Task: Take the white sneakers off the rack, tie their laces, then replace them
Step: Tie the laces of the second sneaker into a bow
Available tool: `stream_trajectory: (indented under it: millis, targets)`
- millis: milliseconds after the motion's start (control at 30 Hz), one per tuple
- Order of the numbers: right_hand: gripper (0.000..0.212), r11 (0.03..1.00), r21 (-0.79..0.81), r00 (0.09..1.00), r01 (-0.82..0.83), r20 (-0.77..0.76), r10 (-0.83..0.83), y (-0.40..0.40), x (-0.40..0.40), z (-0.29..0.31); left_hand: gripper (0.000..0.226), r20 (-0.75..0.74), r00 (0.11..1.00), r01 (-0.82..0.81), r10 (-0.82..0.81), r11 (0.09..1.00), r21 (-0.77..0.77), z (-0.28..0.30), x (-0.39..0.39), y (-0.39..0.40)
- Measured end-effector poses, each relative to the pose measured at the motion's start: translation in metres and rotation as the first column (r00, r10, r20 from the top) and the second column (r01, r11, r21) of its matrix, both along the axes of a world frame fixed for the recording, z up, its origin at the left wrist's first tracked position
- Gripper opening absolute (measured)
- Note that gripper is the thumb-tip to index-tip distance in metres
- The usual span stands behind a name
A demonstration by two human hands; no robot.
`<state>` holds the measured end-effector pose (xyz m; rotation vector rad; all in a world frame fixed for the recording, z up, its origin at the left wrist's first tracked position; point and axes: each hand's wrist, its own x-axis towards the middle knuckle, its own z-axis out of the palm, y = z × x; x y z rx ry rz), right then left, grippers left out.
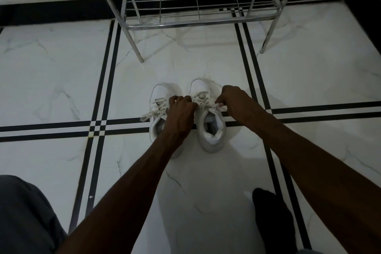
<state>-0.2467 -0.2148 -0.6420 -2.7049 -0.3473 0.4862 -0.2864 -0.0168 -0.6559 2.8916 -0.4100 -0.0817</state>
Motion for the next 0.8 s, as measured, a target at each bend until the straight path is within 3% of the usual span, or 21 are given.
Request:
stream_trajectory:
  millis: [100, 167, 333, 433, 500, 533, 633, 733, 800]
  targets:
    - [0.03, 1.0, -0.019, 1.0, 0.002, 0.009, -0.002, 0.0, -0.002, -0.006, 0.039, 0.001, 1.0, 0.007, -0.007, 1.0, -0.007, -0.003, -0.001, 0.001]
    - [0.025, 0.999, 0.023, 0.998, 0.029, 0.057, -0.031, -0.001, -0.007, -0.01, 0.034, -0.03, 0.999, -0.011, 0.011, 1.0, -0.021, -0.005, -0.002, 0.001]
    - [0.015, 0.98, 0.181, 0.987, 0.087, 0.119, -0.11, -0.002, -0.014, -0.014, 0.023, -0.105, 0.986, -0.155, 0.132, 0.955, -0.253, -0.011, 0.002, 0.001]
    - [0.043, 0.923, 0.313, 0.973, 0.224, -0.125, -0.193, -0.009, -0.018, -0.01, 0.02, -0.028, 0.968, -0.236, 0.25, 0.864, -0.445, -0.01, -0.004, 0.004]
    - [0.073, 0.891, 0.305, 0.912, 0.335, -0.343, -0.225, -0.017, -0.025, -0.004, 0.022, 0.05, 0.941, -0.271, 0.335, 0.832, -0.484, -0.007, -0.011, 0.014]
    - [0.078, 0.883, 0.275, 0.861, 0.379, -0.455, -0.228, -0.019, -0.03, 0.0, 0.021, 0.073, 0.928, -0.286, 0.364, 0.827, -0.483, -0.006, -0.014, 0.021]
    - [0.056, 0.83, 0.301, 0.73, 0.47, -0.661, -0.173, -0.014, -0.042, 0.004, 0.022, 0.111, 0.886, -0.365, 0.45, 0.825, -0.431, -0.005, -0.021, 0.044]
    - [0.04, 0.743, 0.392, 0.729, 0.542, -0.659, -0.184, 0.002, -0.045, 0.001, 0.034, 0.089, 0.801, -0.535, 0.591, 0.775, -0.337, -0.003, -0.036, 0.061]
    - [0.037, 0.721, 0.411, 0.747, 0.558, -0.628, -0.219, 0.014, -0.043, -0.005, 0.049, -0.029, 0.735, -0.65, 0.678, 0.69, -0.319, -0.005, -0.05, 0.073]
